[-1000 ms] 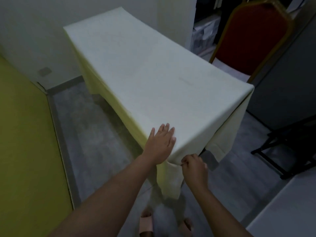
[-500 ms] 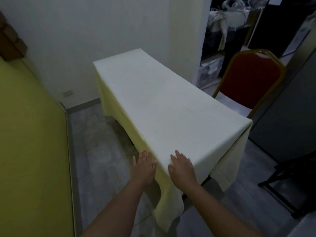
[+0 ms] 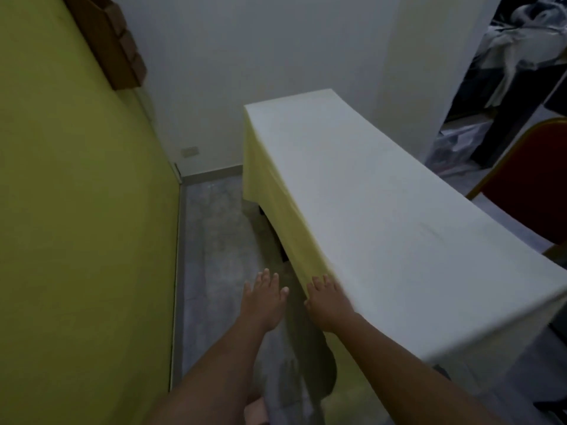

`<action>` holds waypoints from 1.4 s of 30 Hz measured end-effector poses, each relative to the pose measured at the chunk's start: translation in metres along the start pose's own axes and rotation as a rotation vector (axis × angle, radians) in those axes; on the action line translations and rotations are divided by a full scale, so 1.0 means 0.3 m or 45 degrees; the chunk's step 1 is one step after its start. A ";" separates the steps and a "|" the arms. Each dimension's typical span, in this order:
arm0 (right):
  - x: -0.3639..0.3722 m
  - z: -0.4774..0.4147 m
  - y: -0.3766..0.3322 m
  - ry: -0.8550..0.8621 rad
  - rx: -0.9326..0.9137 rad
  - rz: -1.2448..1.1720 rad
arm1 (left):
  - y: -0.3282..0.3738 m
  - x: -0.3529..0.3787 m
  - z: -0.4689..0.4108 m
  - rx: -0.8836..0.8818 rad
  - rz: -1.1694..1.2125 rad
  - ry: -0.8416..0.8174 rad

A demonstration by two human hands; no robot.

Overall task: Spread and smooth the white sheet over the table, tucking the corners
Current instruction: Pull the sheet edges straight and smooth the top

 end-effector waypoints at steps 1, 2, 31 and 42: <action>-0.024 -0.047 -0.030 -0.014 0.011 0.002 | -0.039 -0.028 -0.036 -0.025 0.025 -0.007; -0.051 -0.095 -0.061 -0.020 0.029 -0.010 | -0.078 -0.060 -0.074 -0.058 0.059 -0.010; -0.564 -1.464 -0.487 -0.116 0.024 -0.116 | -0.772 -0.746 -1.174 -0.195 0.169 0.055; -0.857 -2.092 -0.610 -0.043 -0.041 0.039 | -0.986 -0.999 -1.676 -0.295 0.231 0.104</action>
Point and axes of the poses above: each hand's wrist, its own z-axis away from the middle knuckle, its own x-axis out of the palm, y = z × x, the point moved 4 cm from there along -z, towards the middle knuckle, and after that the axes turned 4 degrees about y, right-handed, at the moved point
